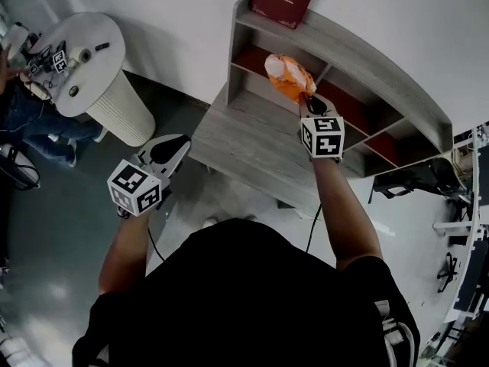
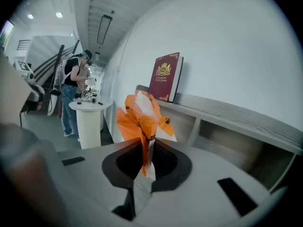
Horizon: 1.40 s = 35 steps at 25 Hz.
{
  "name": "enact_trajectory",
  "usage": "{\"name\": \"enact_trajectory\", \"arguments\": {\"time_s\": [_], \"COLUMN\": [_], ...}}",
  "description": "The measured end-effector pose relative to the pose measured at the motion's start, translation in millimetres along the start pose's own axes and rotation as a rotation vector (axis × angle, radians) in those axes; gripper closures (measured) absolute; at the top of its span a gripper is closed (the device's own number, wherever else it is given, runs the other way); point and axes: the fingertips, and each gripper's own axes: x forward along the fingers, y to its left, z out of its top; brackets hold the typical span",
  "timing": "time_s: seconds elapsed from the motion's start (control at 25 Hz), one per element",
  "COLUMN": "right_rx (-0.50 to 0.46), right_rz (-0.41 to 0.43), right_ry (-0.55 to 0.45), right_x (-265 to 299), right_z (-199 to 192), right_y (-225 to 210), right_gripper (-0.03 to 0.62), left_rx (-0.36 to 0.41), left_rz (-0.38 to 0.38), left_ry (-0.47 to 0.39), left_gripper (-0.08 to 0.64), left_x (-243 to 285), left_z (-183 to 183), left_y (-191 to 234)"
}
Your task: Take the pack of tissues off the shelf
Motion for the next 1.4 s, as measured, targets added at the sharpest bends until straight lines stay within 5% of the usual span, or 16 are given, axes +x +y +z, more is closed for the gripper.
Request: {"name": "enact_trajectory", "arguments": {"time_s": [0.84, 1.4], "right_rx": [0.099, 0.203], "right_rz": [-0.130, -0.199], "right_ry": [-0.018, 0.000], "right_x": [-168, -246], "right_z": [-40, -79], "right_y": [-33, -35], "right_gripper": [0.568, 0.568], "left_rx": [0.045, 0.054], "left_rz": [-0.295, -0.397], "left_ry": [0.015, 0.017], "left_gripper": [0.515, 0.515], "left_x": [86, 126], "left_z": [13, 17], "left_y": [-59, -92]}}
